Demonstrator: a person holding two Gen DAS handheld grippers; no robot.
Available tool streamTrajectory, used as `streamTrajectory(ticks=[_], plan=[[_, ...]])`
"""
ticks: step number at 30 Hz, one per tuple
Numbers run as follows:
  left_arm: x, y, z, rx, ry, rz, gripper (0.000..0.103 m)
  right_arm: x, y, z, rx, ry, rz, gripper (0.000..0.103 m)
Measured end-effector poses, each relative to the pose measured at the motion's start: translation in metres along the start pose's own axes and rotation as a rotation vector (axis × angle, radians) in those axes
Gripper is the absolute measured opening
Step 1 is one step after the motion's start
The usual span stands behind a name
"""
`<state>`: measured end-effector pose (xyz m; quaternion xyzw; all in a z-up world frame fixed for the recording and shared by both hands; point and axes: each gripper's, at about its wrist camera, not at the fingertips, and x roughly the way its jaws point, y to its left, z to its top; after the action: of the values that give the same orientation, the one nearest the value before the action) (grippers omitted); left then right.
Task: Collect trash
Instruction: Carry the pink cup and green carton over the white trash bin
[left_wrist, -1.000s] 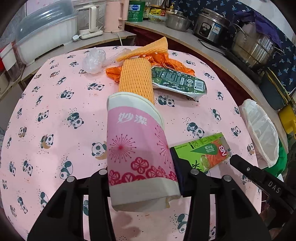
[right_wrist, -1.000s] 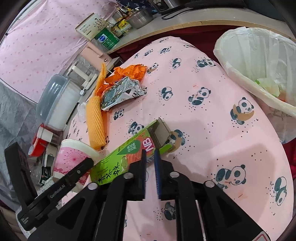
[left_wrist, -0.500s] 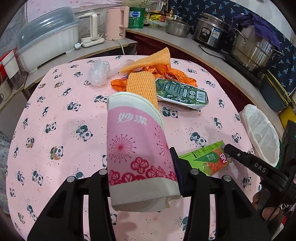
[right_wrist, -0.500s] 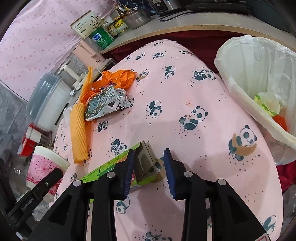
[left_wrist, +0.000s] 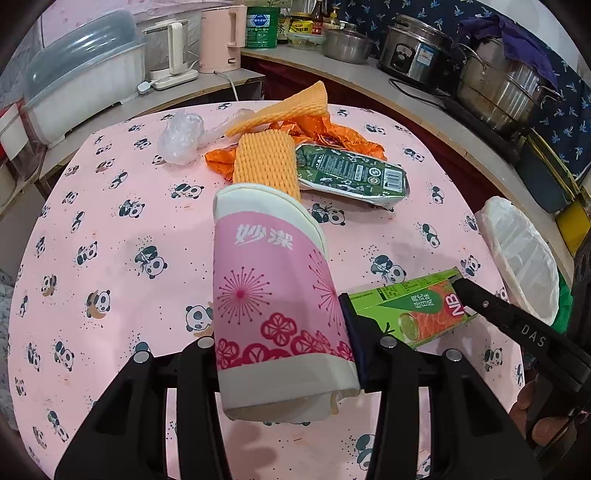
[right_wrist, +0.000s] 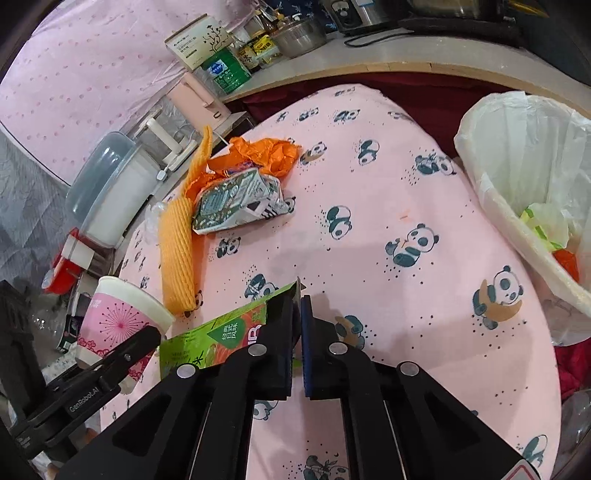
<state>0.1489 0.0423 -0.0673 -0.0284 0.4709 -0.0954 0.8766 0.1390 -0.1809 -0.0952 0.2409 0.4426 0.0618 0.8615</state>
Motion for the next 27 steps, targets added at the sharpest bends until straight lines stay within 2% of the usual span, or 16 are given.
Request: streamTrajectory(ticks=[5,11,27], plan=[[-0.014,-0.012,0.002,0.019,-0.029,-0.017,0.042,-0.041,0.006,0.013,-0.026,-0.106,-0.042,0.002],[-0.029,-0.046,0.007,0.082,-0.06,-0.046,0.042,-0.089,0.001,0.026,-0.044,-0.226,-0.12,0.002],[-0.019,-0.18,0.025,0.279,-0.061,-0.174,0.042,-0.189,-0.077,0.056,0.064,-0.458,-0.265,0.002]])
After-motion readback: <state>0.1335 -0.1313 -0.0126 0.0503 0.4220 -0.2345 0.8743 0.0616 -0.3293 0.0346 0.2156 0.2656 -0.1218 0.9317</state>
